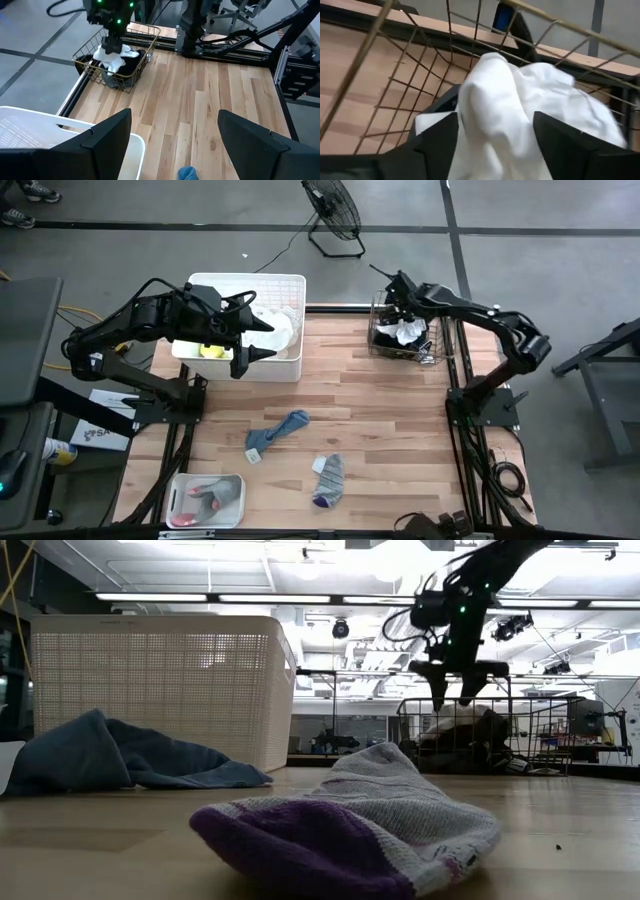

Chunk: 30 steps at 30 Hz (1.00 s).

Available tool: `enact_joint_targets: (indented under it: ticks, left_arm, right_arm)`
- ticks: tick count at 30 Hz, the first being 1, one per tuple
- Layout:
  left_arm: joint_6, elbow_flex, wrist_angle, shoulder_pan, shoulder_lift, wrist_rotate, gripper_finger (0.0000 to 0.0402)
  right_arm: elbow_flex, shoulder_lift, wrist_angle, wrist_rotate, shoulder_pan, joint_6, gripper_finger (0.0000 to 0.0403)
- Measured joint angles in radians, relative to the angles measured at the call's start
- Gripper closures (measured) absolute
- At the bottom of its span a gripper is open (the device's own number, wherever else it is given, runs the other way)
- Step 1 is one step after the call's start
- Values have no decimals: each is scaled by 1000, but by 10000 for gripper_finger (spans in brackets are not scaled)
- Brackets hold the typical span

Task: Pick & Place Cloths
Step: Put the white shorts into the gold wire basket, then put the blue sock into the bottom white bin

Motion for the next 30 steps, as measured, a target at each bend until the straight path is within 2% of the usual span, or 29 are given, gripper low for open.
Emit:
enact_joint_targets:
  ticks: [4,10,17,25,30]
  left_arm:
    - [0,0,0,0,0,0,110]
    - [-10,0,0,0,0,-7,110]
    - [-35,0,-62,0,0,-10,110]
    - [-85,-82,-70,0,0,-5,110]
    - [-115,-152,-67,0,0,44,110]
  right_arm:
    - [0,-57,-22,-14,0,0,131]
    - [0,-154,-55,-35,0,24,128]
    - [0,-278,-98,-152,24,49,139]
    - [0,-397,-156,-170,167,155,144]
    - [0,-456,-170,-121,304,226,144]
